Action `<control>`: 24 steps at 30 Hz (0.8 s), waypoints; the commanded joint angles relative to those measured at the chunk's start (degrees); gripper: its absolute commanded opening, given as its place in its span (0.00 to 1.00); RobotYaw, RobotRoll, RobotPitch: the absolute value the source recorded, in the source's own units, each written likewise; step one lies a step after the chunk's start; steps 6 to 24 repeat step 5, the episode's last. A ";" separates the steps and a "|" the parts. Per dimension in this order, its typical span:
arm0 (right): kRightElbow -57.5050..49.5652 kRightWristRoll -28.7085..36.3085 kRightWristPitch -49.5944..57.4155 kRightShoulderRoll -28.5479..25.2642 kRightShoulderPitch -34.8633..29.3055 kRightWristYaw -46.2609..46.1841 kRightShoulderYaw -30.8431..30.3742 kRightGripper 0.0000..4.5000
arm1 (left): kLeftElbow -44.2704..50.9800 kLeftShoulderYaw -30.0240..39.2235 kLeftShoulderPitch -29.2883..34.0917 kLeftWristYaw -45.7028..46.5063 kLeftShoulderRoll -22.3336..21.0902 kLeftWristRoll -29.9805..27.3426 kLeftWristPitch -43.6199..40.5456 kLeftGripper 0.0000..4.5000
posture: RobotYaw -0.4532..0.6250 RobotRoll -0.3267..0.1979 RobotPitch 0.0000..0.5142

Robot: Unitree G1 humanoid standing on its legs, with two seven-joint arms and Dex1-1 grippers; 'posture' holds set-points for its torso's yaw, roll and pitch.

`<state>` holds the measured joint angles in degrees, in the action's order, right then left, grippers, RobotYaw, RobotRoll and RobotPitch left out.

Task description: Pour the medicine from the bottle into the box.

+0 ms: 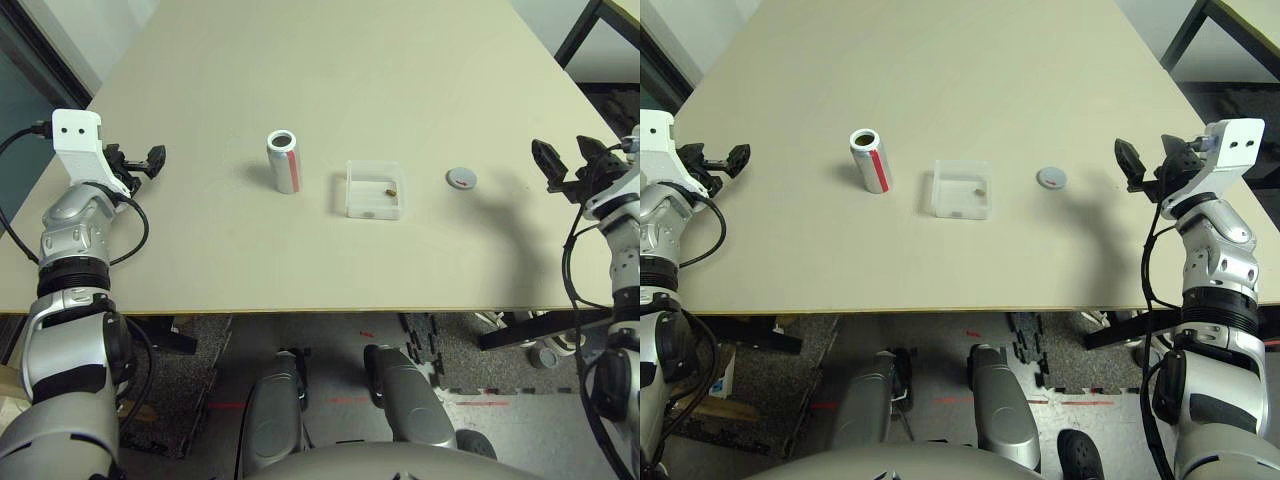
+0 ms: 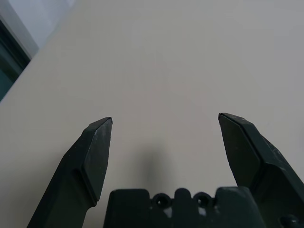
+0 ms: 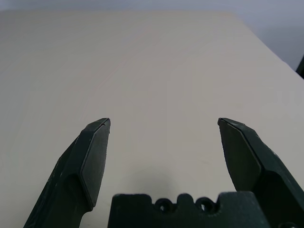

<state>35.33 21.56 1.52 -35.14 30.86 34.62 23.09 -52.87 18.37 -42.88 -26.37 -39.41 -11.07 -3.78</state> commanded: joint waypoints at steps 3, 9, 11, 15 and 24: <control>0.91 -0.35 -1.07 0.33 -0.26 -0.06 0.00 1.00 | -1.86 -0.88 -0.90 -0.25 -0.75 0.85 1.24 1.00 | 0.24 0.62 0.38; 0.68 -0.28 -1.03 0.49 -0.26 -0.13 -0.01 1.00 | -2.17 -1.07 -1.18 -0.21 -0.63 0.91 1.47 1.00 | 0.24 0.62 0.38; 0.68 -0.28 -1.03 0.49 -0.26 -0.13 -0.01 1.00 | -2.17 -1.07 -1.18 -0.21 -0.63 0.91 1.47 1.00 | 0.24 0.62 0.38; 0.68 -0.28 -1.03 0.49 -0.26 -0.13 -0.01 1.00 | -2.17 -1.07 -1.18 -0.21 -0.63 0.91 1.47 1.00 | 0.24 0.62 0.38; 0.68 -0.28 -1.03 0.49 -0.26 -0.13 -0.01 1.00 | -2.17 -1.07 -1.18 -0.21 -0.63 0.91 1.47 1.00 | 0.24 0.62 0.38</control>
